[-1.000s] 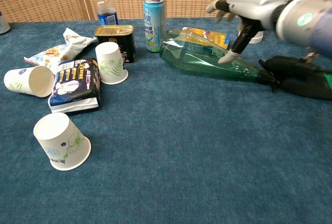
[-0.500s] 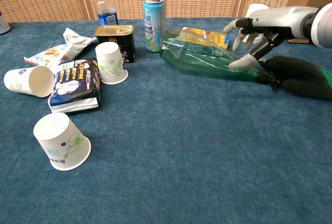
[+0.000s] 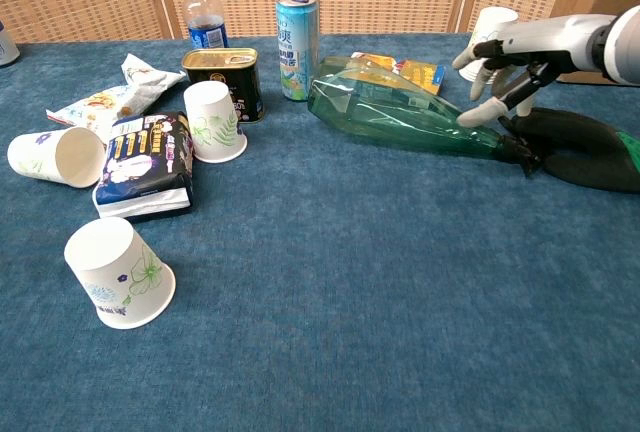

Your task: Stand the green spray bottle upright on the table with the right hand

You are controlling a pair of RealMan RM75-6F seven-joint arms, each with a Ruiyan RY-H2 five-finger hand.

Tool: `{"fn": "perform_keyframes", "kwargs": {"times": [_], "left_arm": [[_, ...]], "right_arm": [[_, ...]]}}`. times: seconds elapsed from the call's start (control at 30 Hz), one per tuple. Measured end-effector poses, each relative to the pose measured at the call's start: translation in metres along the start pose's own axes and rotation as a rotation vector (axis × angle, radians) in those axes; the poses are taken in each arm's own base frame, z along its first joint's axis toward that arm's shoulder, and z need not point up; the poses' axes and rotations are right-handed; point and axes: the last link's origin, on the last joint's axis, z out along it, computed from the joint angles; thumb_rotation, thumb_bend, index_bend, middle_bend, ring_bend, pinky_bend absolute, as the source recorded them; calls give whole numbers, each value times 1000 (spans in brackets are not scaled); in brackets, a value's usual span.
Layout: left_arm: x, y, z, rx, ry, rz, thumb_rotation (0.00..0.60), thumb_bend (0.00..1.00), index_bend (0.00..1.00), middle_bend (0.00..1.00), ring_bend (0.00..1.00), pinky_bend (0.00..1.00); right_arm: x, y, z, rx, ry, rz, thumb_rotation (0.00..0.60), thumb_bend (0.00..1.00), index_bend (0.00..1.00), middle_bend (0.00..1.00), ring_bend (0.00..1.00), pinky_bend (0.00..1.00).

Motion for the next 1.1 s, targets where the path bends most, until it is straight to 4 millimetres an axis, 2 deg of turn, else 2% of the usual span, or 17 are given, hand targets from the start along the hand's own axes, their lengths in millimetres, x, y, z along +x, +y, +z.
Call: {"fn": "perform_keyframes", "kwargs": {"times": [0.27,0.53,0.83,1.1], "left_arm": [[-2,0,1,0,0,-3,311,183,335,300,284,286],[-2,-2,0,2,5,-7,311,183,334,298,282,286],[-4,-3,0,-12,9,-18,310,182,325,297,280,288],[-5,-2,0,-29,10,-28,310,183,323,297,278,287]], "right_arm": [[-5,12,2,-29,-42,-48,347,246,8,267,203,399],[-13,15,-3,-37,-95,-124,331,248,7,267,206,403],[-19,-1,-20,7,-124,-124,282,244,0,213,308,415],[-27,-25,-38,88,-149,-89,263,239,0,208,317,426]]}}
